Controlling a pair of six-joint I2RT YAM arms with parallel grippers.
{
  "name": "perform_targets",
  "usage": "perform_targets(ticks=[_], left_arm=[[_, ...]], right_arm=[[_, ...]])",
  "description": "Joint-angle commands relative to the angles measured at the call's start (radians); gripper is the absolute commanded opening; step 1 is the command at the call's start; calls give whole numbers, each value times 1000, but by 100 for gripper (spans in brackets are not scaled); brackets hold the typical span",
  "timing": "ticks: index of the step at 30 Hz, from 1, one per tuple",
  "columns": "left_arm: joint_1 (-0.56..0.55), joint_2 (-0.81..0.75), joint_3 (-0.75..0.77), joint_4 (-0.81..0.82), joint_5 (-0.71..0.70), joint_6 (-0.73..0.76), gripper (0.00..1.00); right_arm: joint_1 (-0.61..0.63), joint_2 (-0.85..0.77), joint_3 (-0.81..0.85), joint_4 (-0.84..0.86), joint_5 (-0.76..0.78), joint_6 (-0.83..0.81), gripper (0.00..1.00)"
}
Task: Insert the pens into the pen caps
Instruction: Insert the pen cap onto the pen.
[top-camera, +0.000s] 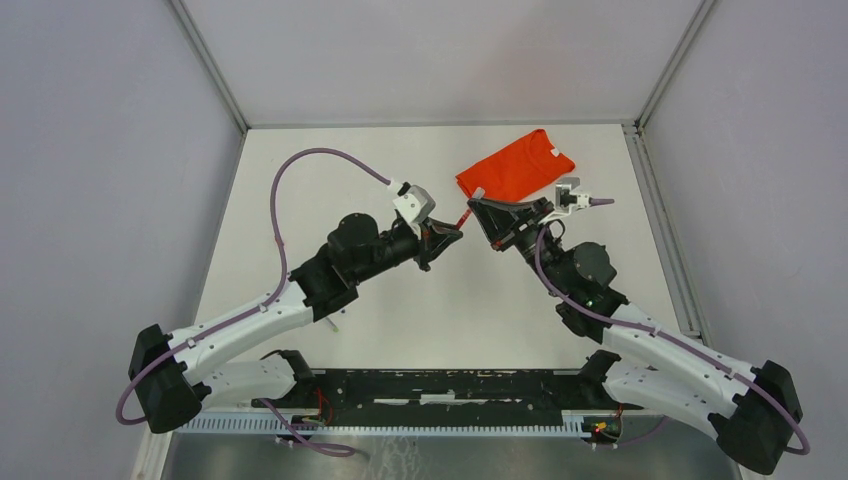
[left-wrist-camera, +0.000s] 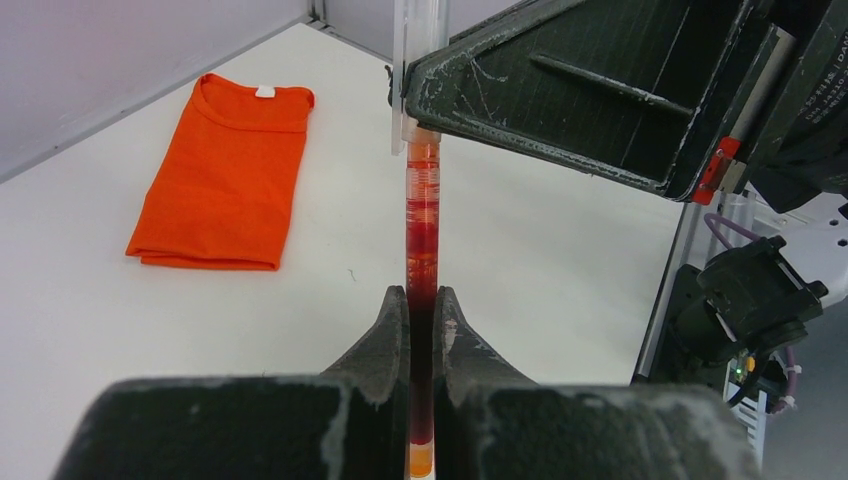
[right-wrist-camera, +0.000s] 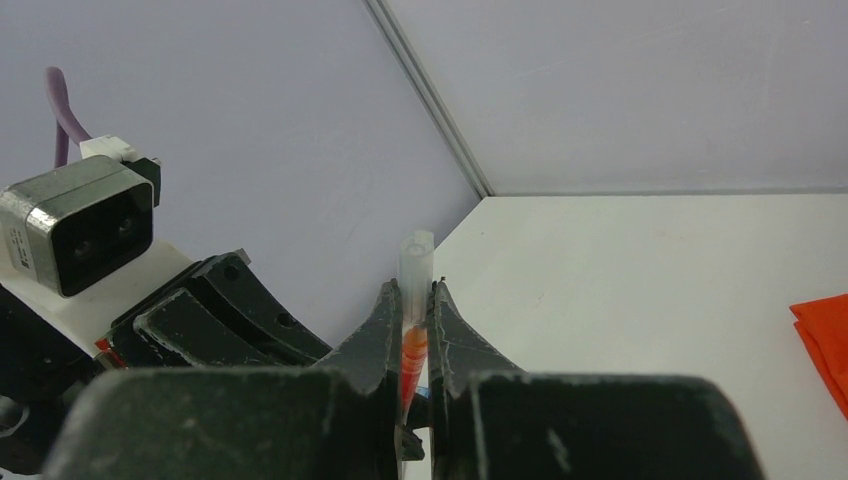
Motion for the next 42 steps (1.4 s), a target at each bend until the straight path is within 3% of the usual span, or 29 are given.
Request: perform_targets(ticks=[1,12,20,27,36,42], left_arm=[[9,-19,38,61,-37,34,2],[8,-23,38,100,-76,6,2],[9,-10,98,217,-195,-26,2],[8,25,143,275,-195,-26,2],[9,42,164,267,-124,-10,2],[8,28,126,203,-3,13,2]], right_arm=[[-14,-29,47,18,-31,5,0],[-5,11,-23,45,-111,48,0],[122,8,-106,-12,29,36,0],[170,49,-175,2,0,86,0],[198,59,-191,-11,-25,54,0],[183,-12,-46,-127,45,-149,0]])
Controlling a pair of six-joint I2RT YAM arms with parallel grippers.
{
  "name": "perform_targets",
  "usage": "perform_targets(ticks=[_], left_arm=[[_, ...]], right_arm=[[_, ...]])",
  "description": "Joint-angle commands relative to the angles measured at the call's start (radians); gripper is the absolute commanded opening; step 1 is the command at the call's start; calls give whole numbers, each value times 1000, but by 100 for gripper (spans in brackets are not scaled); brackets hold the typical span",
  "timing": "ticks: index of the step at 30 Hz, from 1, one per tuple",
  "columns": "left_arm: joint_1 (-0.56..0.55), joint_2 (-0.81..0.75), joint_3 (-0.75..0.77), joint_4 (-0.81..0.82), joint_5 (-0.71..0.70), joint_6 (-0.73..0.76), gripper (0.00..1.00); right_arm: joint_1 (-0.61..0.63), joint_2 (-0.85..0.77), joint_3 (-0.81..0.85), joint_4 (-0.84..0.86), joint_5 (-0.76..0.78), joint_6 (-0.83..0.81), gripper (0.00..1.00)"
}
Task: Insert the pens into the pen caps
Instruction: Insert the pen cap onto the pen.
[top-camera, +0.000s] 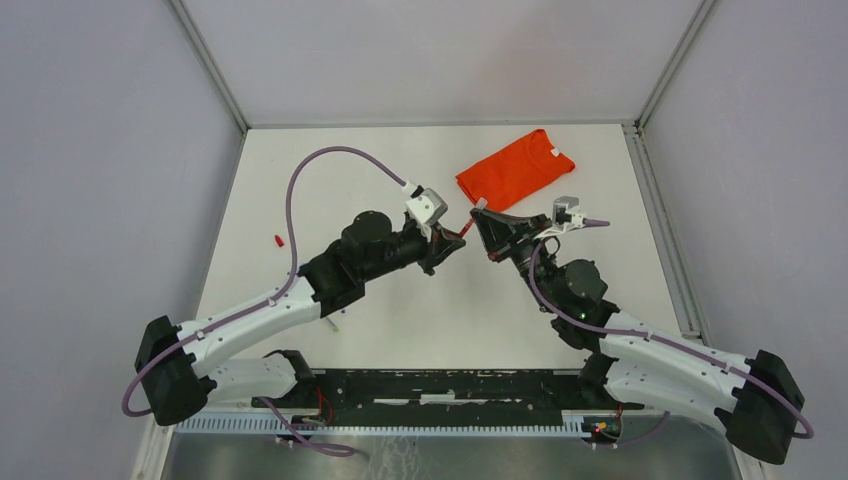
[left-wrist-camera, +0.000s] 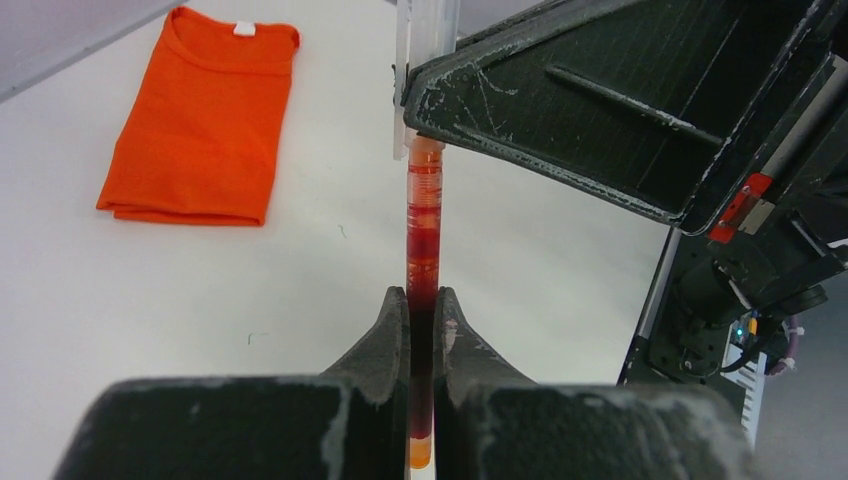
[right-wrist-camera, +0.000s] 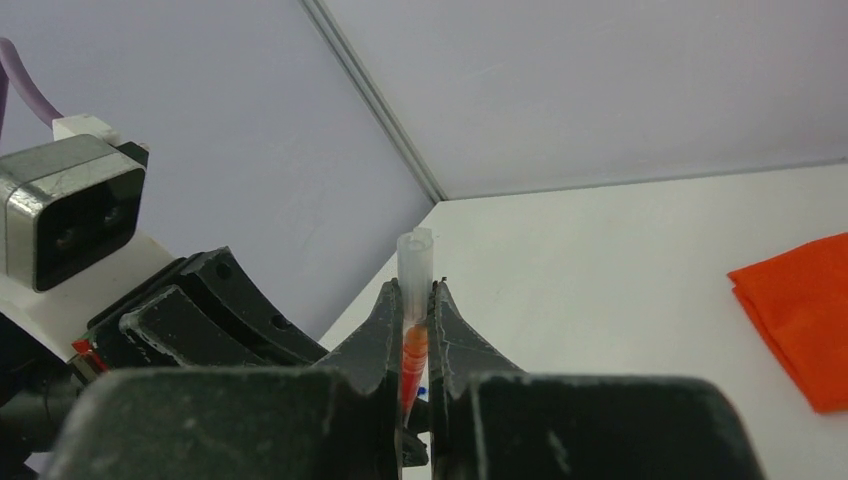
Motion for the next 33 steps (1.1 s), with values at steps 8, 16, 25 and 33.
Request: perform_targets(ticks=[8,16,25,33], left_arm=[[21,-78,36,276,27,19,2],[22,-101,21,278,34,24,2],[21,-124,5,278,38,30,2],[21,-131,1,273,31,33,2]], right_arm=[[35,-45,243,-295,-190,-259,5],[28,-59,274,-254,-195,-237,16],[20,-54,288,-233,-198,-218,29],[14,-73,286,-236,-223,-237,38]])
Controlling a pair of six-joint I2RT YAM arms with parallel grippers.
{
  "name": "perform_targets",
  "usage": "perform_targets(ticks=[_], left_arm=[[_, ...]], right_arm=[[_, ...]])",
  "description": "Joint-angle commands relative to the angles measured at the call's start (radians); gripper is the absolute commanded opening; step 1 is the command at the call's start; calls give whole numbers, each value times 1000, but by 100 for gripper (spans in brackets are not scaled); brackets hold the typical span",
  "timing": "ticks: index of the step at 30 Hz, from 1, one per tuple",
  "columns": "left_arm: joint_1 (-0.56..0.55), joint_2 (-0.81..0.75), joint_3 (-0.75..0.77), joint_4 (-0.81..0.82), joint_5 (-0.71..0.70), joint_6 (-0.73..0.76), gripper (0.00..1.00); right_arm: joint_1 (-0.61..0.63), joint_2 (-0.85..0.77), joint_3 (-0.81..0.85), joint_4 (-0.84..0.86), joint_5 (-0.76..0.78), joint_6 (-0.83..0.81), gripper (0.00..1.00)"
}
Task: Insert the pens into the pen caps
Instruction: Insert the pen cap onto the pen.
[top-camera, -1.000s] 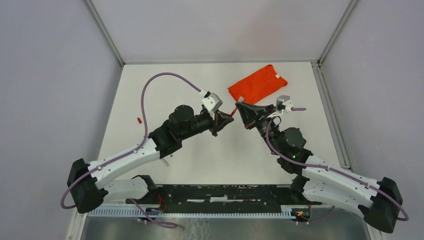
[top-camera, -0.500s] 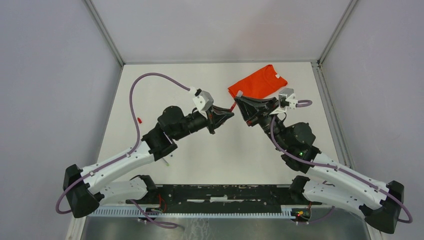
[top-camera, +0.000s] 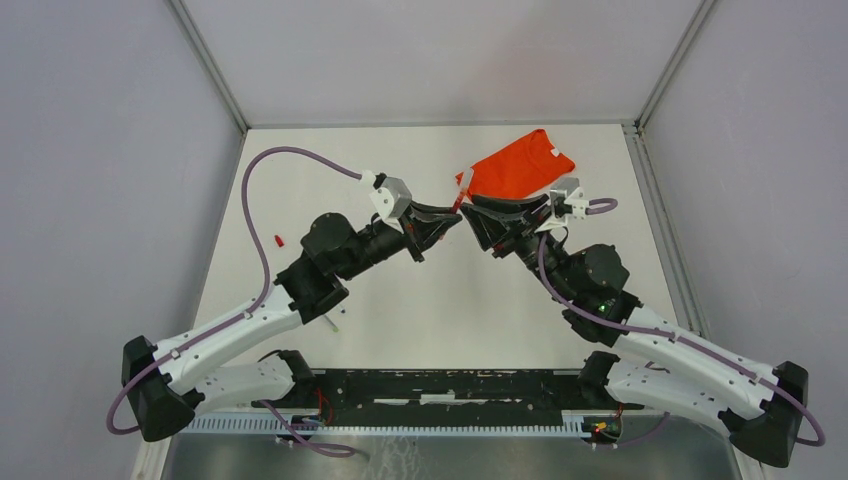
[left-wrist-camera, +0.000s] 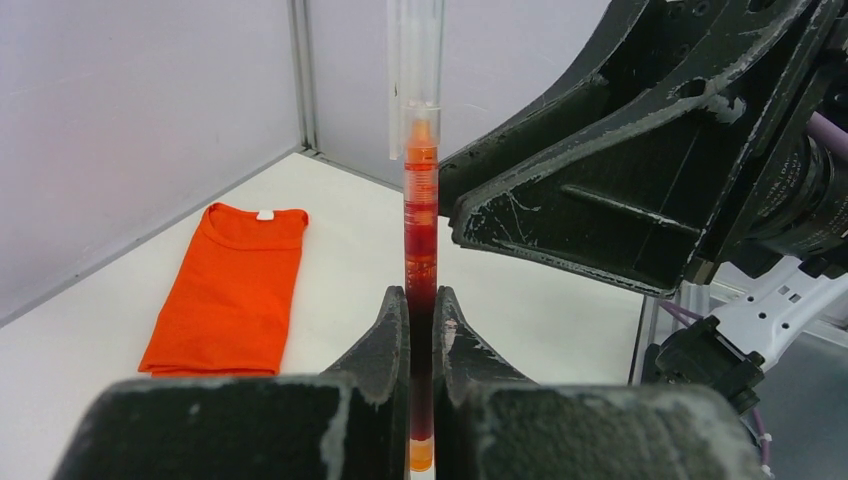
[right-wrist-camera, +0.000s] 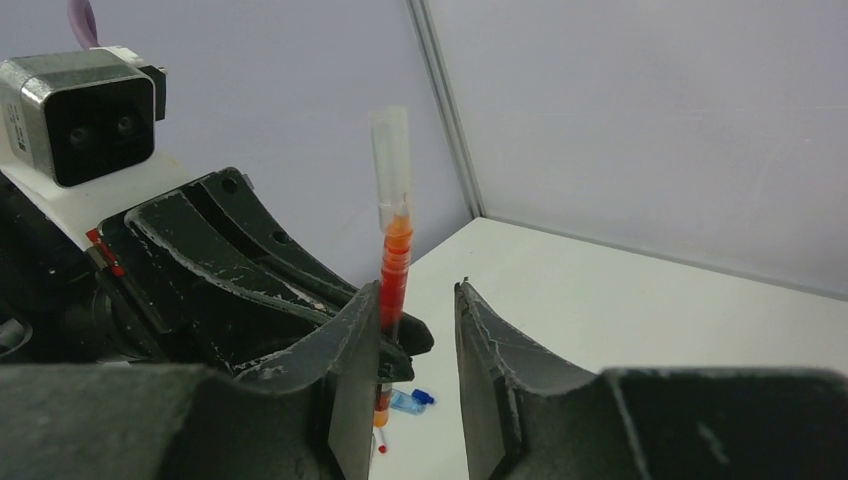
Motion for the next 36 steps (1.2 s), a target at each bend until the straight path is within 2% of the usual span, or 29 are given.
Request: perform_targets(ticks=[1,9,12,14,17,23,32,36], left_arm=[[5,-14,-1,51,-20,32,2],[5,-14,-1,30,-20,40,2],[6,-10,1,19,-11,46,2],[5,-5,3,10,2,51,2],[5,6,9,-2,17,56,2],[5,11,11,-9,25,59,2],[6,13,13,-14,25,64,2],[5,14,13,-16,21,64,2]], right_arm=[[1,-28,38,3,-36,-23,38],[-10,-107,104,-131,73,-172,40],[-13,-93,185,-205,105,-193,43],[-15,-46,279,-298,137,-176,49],[-25,30,393,-398,104,-132,57],[-50,126,500,-463,7,-66,62],[-105,185,531,-549,-54,-10,60],[-126,176,510,-532,-87,10,54]])
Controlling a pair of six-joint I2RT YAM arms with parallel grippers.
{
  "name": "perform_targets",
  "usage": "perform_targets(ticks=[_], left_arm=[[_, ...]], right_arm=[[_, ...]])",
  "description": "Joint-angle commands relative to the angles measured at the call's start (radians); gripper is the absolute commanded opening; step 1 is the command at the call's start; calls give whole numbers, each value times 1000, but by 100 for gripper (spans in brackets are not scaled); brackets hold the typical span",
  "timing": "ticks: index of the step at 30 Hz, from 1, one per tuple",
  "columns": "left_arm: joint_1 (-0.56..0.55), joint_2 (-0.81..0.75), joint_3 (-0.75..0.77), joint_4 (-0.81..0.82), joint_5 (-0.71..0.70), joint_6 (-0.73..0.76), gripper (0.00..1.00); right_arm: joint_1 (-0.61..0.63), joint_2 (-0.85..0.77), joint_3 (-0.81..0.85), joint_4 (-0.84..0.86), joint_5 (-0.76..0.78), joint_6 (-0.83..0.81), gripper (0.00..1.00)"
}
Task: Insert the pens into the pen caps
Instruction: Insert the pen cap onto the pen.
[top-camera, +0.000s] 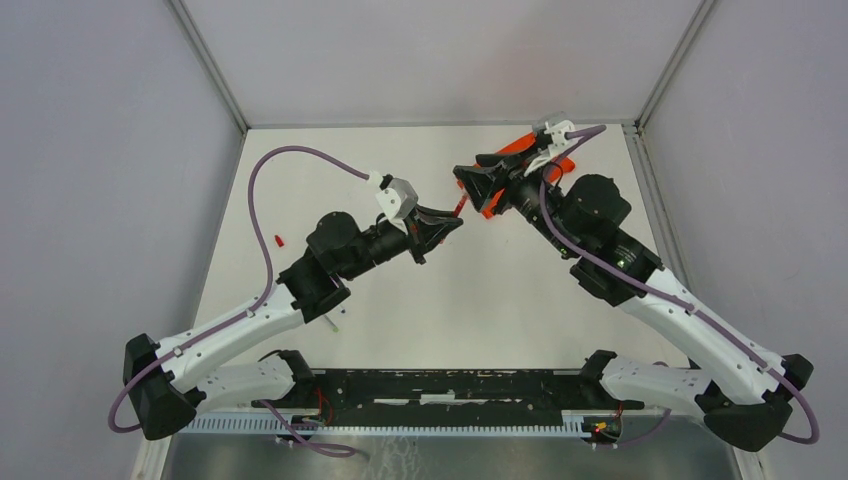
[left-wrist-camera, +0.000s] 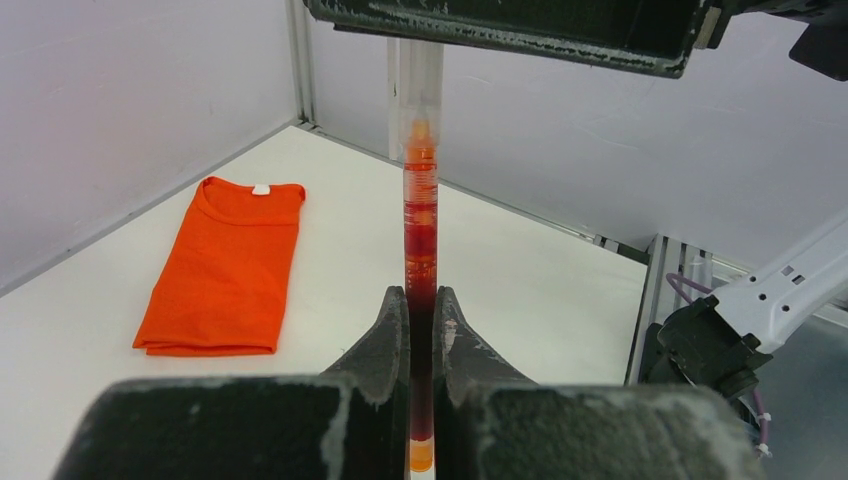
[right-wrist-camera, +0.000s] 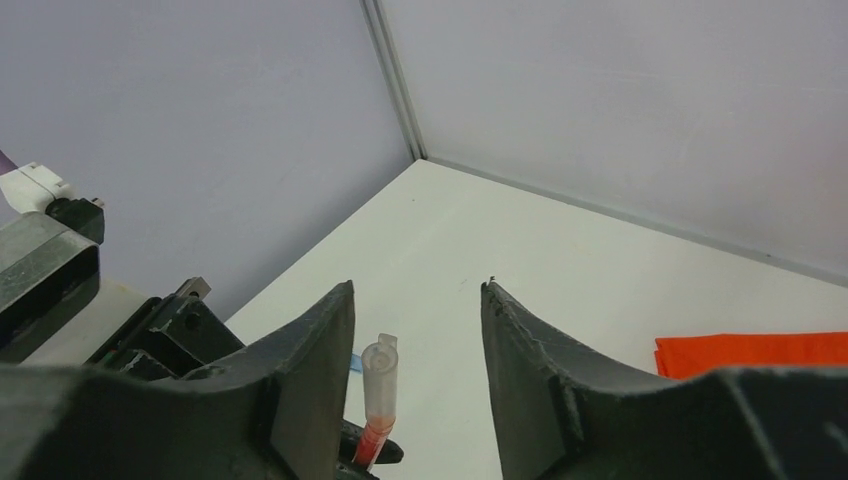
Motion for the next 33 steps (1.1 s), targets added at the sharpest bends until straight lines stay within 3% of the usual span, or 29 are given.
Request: perform_targets(ticks=[1,6,16,27,33], left_arm=[[5,1,13,23,11,63,2],[5,3,13,23,8,63,2],[5,5,13,22,5,61,2],[5,3,12,26,-2,61,2],[5,0,10,25,-9,61,2]], right_arm=[[-20,-20,11,15,-47,40,51],[-28,-27,-8,38,-79,54,41],[-33,-15,-9,27,-106,59,47],[-33,-4,-16,-4,-111,62,45],[-35,-2,-25,5,-122,69,35]])
